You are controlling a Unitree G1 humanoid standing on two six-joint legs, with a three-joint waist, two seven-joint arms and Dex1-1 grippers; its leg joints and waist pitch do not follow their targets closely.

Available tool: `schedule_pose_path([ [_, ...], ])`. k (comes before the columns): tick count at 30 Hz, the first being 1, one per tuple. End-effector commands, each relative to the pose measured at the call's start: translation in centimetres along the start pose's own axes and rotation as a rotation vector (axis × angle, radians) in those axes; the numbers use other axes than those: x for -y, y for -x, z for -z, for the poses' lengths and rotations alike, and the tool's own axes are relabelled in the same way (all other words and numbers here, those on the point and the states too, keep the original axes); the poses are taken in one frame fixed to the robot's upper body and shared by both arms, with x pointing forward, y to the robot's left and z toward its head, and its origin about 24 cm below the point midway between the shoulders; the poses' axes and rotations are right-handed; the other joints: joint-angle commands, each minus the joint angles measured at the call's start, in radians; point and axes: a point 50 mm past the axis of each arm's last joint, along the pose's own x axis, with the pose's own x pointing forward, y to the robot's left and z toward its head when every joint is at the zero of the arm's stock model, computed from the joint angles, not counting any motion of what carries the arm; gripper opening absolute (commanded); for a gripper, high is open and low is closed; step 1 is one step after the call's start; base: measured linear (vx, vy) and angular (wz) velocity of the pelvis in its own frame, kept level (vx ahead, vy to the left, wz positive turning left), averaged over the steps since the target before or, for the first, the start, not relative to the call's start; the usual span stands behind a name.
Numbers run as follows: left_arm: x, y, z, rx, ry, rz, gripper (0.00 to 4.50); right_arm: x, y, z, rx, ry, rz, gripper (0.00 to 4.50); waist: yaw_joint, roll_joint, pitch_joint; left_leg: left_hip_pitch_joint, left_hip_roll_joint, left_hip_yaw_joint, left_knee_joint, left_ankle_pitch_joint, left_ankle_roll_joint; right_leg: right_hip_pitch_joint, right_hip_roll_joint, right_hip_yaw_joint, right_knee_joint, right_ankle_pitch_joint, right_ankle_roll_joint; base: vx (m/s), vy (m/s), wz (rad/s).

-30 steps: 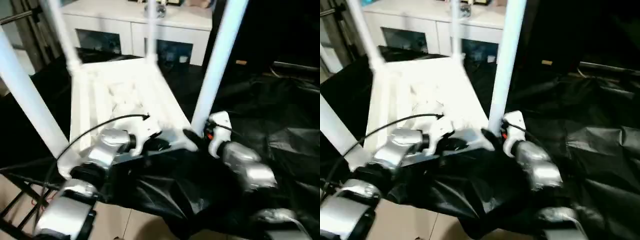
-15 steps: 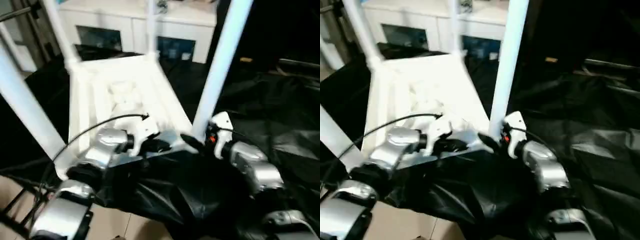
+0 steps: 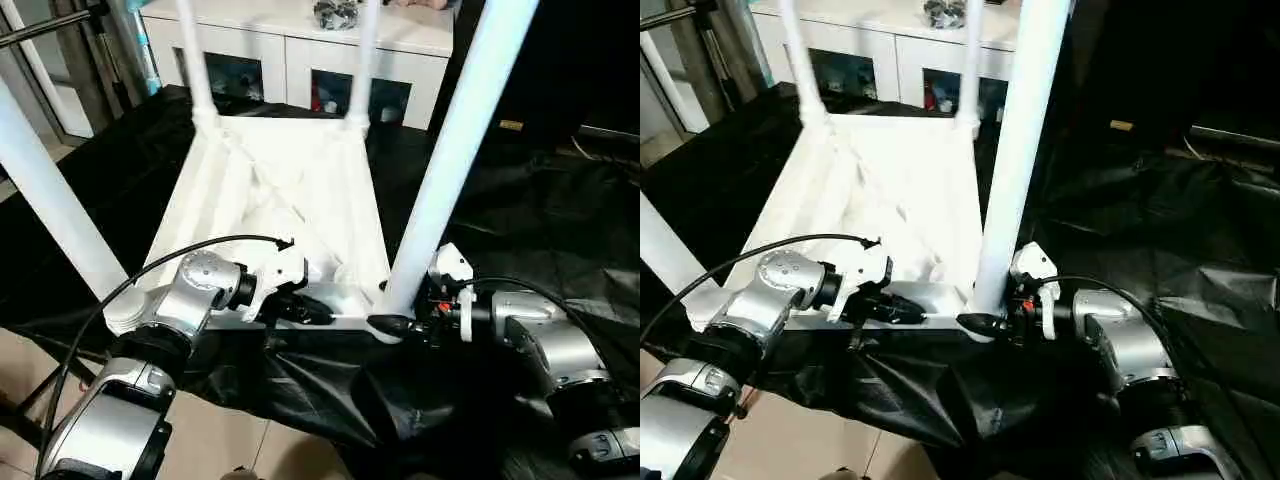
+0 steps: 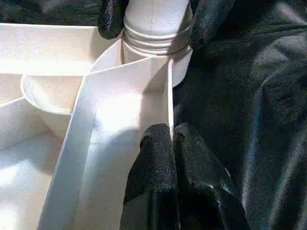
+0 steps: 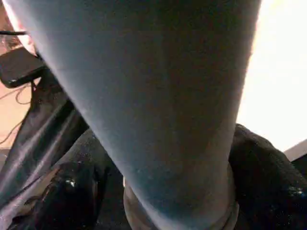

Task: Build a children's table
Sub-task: Rotate leg to tighten

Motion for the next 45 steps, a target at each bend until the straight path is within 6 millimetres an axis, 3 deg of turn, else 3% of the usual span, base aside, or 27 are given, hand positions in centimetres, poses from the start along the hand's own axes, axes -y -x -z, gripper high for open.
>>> schedule_pose_path([
  [1,-0.1,-1.0,-1.1,0.02,-0.042,0.034,0.0,-1.1,-1.5,-0.2,-0.018,0.008,-0.11,3.3,0.0,-0.003,-0.059,0.011,0.04,-0.002,-0.058,-0.198,0.056,0.054,-0.066,0.043,-0.063,-0.155,-0.231,0.0,0.0,0.0],
  [5,-0.2,-1.0,-1.0,0.017,-0.037,0.019,0.0,-1.5,-1.8,0.0,-0.014,-0.006,-0.124,3.05,0.002,-0.004,-0.06,0.01,0.039,-0.001,-0.057,-0.186,0.063,0.055,-0.067,0.042,-0.061,-0.142,-0.234,0.0,0.0,0.0],
  [11,-1.1,-1.5,-1.2,0.024,-0.009,-0.117,0.0,-0.7,-3.1,0.5,0.027,-0.043,0.069,2.65,0.002,-0.002,-0.052,0.013,0.039,-0.004,-0.066,-0.249,0.029,0.049,-0.069,0.042,-0.075,-0.275,-0.197,0.0,0.0,0.0],
  [13,-1.2,-1.7,-1.4,0.031,-0.002,-0.136,0.0,-0.5,-3.3,0.6,0.033,-0.054,0.106,2.64,-0.005,-0.006,-0.048,0.017,0.035,-0.008,-0.07,-0.298,0.009,0.048,-0.073,0.041,-0.087,-0.384,-0.167,0.0,0.0,0.0],
  [14,-1.4,-2.1,-1.6,0.042,0.004,-0.167,0.0,0.1,-3.8,0.7,0.042,-0.086,0.203,2.62,-0.011,-0.002,-0.045,0.022,0.035,-0.011,-0.072,-0.333,0.0,0.042,-0.073,0.042,-0.096,-0.454,-0.146,0.0,0.0,0.0],
  [16,-1.5,-2.8,-2.0,0.053,0.012,-0.195,0.0,0.7,-4.5,0.8,0.054,-0.127,0.314,2.61,-0.024,-0.001,-0.044,0.024,0.034,-0.016,-0.075,-0.351,-0.017,0.038,-0.075,0.041,-0.1,-0.498,-0.133,0.0,0.0,0.0],
  [18,-1.5,-3.5,-2.3,0.054,0.015,-0.22,0.0,0.7,-5.4,0.8,0.067,-0.162,0.365,2.61,-0.034,-0.005,-0.044,0.016,0.031,-0.02,-0.078,-0.353,-0.018,0.045,-0.073,0.037,-0.103,-0.526,-0.112,0.0,0.0,0.0],
  [20,-1.6,-4.1,-2.7,0.056,0.019,-0.25,0.0,0.5,-6.2,0.9,0.071,-0.196,0.405,2.61,-0.041,-0.004,-0.044,0.025,0.031,-0.018,-0.075,-0.369,-0.009,0.035,-0.071,0.04,-0.108,-0.514,-0.115,0.0,0.0,0.0],
  [23,-1.6,-5.0,-3.2,0.07,0.032,-0.282,0.0,0.3,-7.3,0.8,0.084,-0.221,0.446,2.61,-0.047,-0.004,-0.044,0.024,0.029,-0.017,-0.074,-0.37,-0.001,0.036,-0.07,0.041,-0.108,-0.511,-0.116,0.0,0.0,0.0],
  [25,-1.1,-6.2,-4.0,0.107,0.045,-0.272,0.0,-0.1,-8.5,0.4,0.115,-0.215,0.445,2.61,-0.048,-0.001,-0.045,0.023,0.031,-0.017,-0.076,-0.367,-0.002,0.035,-0.069,0.042,-0.106,-0.483,-0.128,0.0,0.0,0.0],
  [26,-1.1,-6.2,-4.0,0.107,0.045,-0.272,0.0,-0.1,-8.5,0.4,0.115,-0.215,0.445,3.17,-0.047,0.0,-0.045,0.023,0.032,-0.016,-0.076,-0.365,-0.002,0.036,-0.07,0.043,-0.104,-0.462,-0.136,0.0,0.0,0.0],
  [30,-1.0,-6.1,-3.9,0.102,0.041,-0.26,0.0,0.0,-8.3,0.3,0.112,-0.205,0.434,3.4,-0.047,0.001,-0.047,0.021,0.031,-0.014,-0.076,-0.355,0.006,0.039,-0.066,0.045,-0.098,-0.398,-0.153,0.0,0.0,0.0],
  [31,-1.0,-6.1,-3.9,0.102,0.041,-0.26,0.0,0.0,-8.3,0.3,0.112,-0.205,0.434,3.65,-0.047,0.001,-0.048,0.019,0.032,-0.014,-0.076,-0.347,0.007,0.041,-0.065,0.046,-0.095,-0.377,-0.159,0.0,0.0,0.0],
  [34,-1.0,-5.2,-3.3,0.083,0.019,-0.229,0.0,0.4,-7.2,-0.1,0.091,-0.124,0.401,3.8,-0.045,0.003,-0.049,0.017,0.031,-0.013,-0.076,-0.335,0.011,0.046,-0.065,0.047,-0.092,-0.341,-0.172,0.0,0.0,0.0],
  [36,-0.9,-4.5,-3.0,0.075,0.005,-0.184,0.0,0.5,-6.0,-0.3,0.083,-0.069,0.336,3.8,-0.045,-0.001,-0.05,0.017,0.031,-0.012,-0.074,-0.325,0.019,0.048,-0.065,0.047,-0.09,-0.324,-0.175,0.0,0.0,0.0],
  [39,-0.7,-3.8,-2.7,0.071,-0.014,-0.139,0.0,0.3,-4.9,-0.5,0.084,-0.036,0.232,3.8,-0.042,0.0,-0.054,0.014,0.031,-0.008,-0.069,-0.27,0.037,0.052,-0.066,0.048,-0.082,-0.247,-0.196,0.0,0.0,0.0],
  [40,-0.6,-3.5,-2.6,0.066,-0.022,-0.117,0.0,0.2,-4.2,-0.6,0.082,-0.022,0.178,3.8,-0.037,-0.004,-0.059,0.011,0.03,-0.006,-0.063,-0.234,0.057,0.061,-0.064,0.047,-0.076,-0.19,-0.209,0.0,0.0,0.0],
  [41,-0.5,-3.2,-2.4,0.058,-0.02,-0.104,0.0,0.0,-3.8,-0.6,0.076,-0.013,0.137,3.8,-0.031,0.002,-0.06,0.009,0.035,-0.003,-0.06,-0.192,0.075,0.058,-0.061,0.047,-0.067,-0.112,-0.231,0.0,0.0,0.0],
  [43,-0.5,-2.8,-2.1,0.043,-0.029,-0.079,0.0,-0.2,-3.1,-0.6,0.064,-0.003,0.071,3.8,-0.027,-0.002,-0.062,0.007,0.035,-0.002,-0.057,-0.165,0.09,0.062,-0.059,0.043,-0.059,-0.057,-0.245,0.0,0.0,0.0],
  [44,-0.5,-2.4,-1.9,0.03,-0.028,-0.061,0.0,-0.4,-2.5,-0.6,0.052,0.003,0.024,3.8,-0.017,-0.002,-0.064,0.008,0.038,-0.001,-0.053,-0.141,0.113,0.061,-0.061,0.042,-0.052,-0.008,-0.264,0.0,0.0,0.0],
  [45,-0.4,-2.0,-1.6,0.015,-0.032,-0.038,0.0,-0.5,-1.9,-0.5,0.045,0.012,-0.013,3.8,-0.012,-0.001,-0.062,0.009,0.039,0.0,-0.053,-0.145,0.116,0.058,-0.062,0.041,-0.053,-0.018,-0.269,0.0,0.0,0.0],
])
